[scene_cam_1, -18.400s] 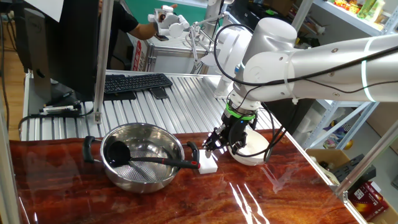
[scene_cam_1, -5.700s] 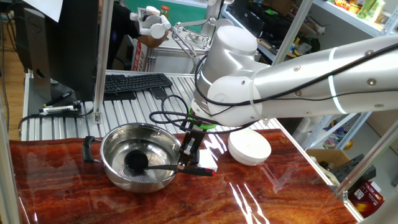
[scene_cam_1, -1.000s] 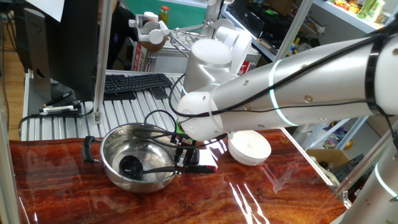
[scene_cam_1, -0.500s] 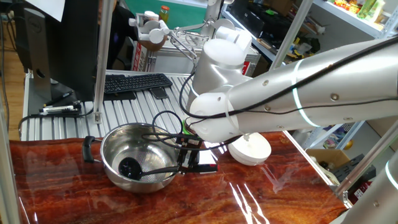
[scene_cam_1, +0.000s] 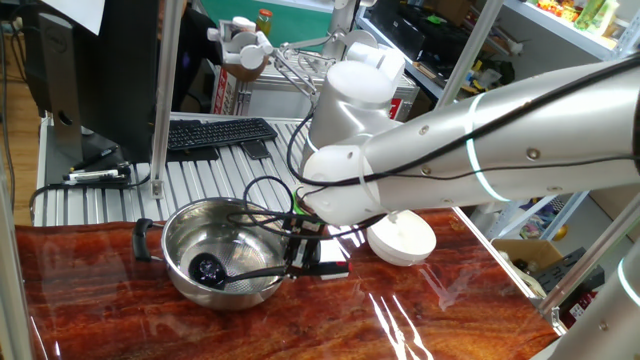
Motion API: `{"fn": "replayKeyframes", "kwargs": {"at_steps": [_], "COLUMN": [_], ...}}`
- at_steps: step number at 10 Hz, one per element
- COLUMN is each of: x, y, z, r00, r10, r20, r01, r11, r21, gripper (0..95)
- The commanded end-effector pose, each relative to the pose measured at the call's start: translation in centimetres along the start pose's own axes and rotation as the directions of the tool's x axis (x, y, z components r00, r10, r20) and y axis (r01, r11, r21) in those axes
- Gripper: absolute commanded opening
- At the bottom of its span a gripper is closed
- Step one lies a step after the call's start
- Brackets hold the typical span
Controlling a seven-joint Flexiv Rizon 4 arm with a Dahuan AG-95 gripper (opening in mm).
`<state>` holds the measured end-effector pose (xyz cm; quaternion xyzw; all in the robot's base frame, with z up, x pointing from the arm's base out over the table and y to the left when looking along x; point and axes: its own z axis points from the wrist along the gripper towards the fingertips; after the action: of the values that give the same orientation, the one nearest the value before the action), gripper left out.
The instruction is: Scoop water with a large spoon from one bowl to another
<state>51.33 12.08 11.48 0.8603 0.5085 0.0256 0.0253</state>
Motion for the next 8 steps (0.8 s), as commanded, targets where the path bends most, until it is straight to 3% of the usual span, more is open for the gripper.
{"fn": "replayKeyframes", "kwargs": {"at_steps": [1,8], "x": [-0.2,-0.4], "y": [-0.2,-0.2], "z": [-0.6,-2.5], "r00": [1.0,0.998], "r10": [-0.01,-0.067], "r20": [-0.001,-0.017], "r01": [0.01,0.067], "r11": [1.0,0.998], "r21": [-0.001,0.006], "gripper": [0.0,0.0]}}
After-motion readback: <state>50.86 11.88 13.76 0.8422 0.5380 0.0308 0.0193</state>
